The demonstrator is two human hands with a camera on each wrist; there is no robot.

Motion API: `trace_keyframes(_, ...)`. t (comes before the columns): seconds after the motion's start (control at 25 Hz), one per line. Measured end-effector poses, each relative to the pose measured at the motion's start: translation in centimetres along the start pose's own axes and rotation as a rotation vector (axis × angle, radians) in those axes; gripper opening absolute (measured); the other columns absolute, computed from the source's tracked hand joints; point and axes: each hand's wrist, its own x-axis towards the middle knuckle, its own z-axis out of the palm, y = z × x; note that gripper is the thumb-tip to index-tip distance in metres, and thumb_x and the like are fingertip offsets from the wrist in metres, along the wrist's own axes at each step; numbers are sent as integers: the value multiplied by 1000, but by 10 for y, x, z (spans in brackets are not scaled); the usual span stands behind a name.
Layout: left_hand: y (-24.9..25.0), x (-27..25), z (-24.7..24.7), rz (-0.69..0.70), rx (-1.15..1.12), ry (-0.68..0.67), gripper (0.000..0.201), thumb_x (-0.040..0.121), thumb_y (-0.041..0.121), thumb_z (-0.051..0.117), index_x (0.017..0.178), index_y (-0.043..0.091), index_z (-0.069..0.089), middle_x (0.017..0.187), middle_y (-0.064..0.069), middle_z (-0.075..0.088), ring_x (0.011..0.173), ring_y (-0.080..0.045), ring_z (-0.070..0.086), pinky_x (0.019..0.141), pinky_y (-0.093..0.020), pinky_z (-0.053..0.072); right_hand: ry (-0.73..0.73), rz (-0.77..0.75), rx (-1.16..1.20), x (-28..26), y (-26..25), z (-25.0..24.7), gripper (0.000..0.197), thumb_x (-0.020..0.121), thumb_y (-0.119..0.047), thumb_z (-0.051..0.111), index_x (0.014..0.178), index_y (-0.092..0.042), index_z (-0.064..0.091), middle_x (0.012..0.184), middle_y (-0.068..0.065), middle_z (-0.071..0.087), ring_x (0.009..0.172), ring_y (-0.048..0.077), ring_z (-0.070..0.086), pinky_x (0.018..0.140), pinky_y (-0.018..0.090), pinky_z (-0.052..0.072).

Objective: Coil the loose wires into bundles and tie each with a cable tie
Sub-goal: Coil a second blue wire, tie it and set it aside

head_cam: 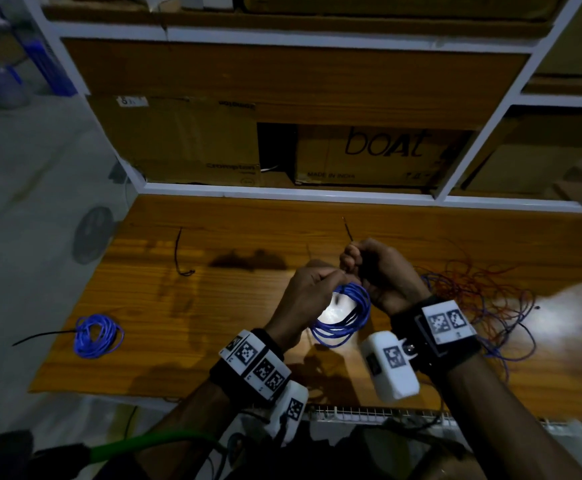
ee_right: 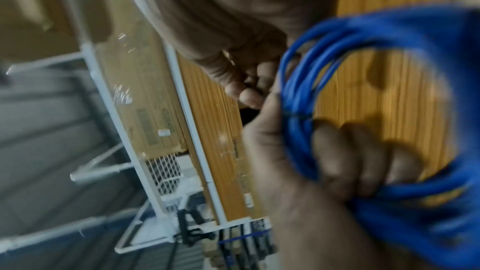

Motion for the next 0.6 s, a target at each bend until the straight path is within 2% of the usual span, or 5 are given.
trace_keyframes(0.12, 0, 4, -7, 38, 98, -95, 38, 98, 20, 53, 70, 0, 68, 61, -6, 58, 58, -10, 54, 72, -35, 48, 16, 38, -4, 2, -8, -4, 33, 98, -17, 35, 66, -16, 44, 65, 0, 43, 60, 13, 32, 52, 19, 34)
trace_keyframes(0.2, -1, 8, -11, 37, 133, -134, 40, 100, 24, 50, 75, -1, 71, 59, -7, 59, 71, -15, 60, 88, -22, 44, 22, 47, 6, 4, -10, -5, 30, 97, -17, 36, 68, -16, 44, 62, 0, 47, 61, 13, 33, 50, 17, 36)
trace_keyframes(0.36, -10, 8, -9, 7, 108, -113, 41, 100, 23, 50, 95, -12, 69, 52, 4, 50, 61, -3, 47, 66, -18, 38, 26, 38, 1, 7, -6, -7, 30, 96, -16, 38, 67, -17, 46, 61, 0, 48, 61, 14, 34, 51, 18, 38)
trace_keyframes(0.48, -19, 4, -6, -111, -21, -65, 29, 99, 21, 55, 101, 0, 75, 50, 6, 43, 48, -5, 38, 52, -20, 32, 2, 8, -105, 8, 1, -6, 34, 100, -16, 37, 68, -15, 50, 61, 0, 51, 62, 15, 36, 58, 22, 34)
trace_keyframes(0.6, -18, 8, -9, -156, -101, 45, 23, 97, 18, 58, 97, 8, 78, 49, 8, 40, 44, -4, 33, 45, -20, 26, 2, -92, -270, 7, 2, 1, 32, 105, -18, 40, 84, -8, 62, 70, 1, 65, 68, 17, 54, 59, 21, 45)
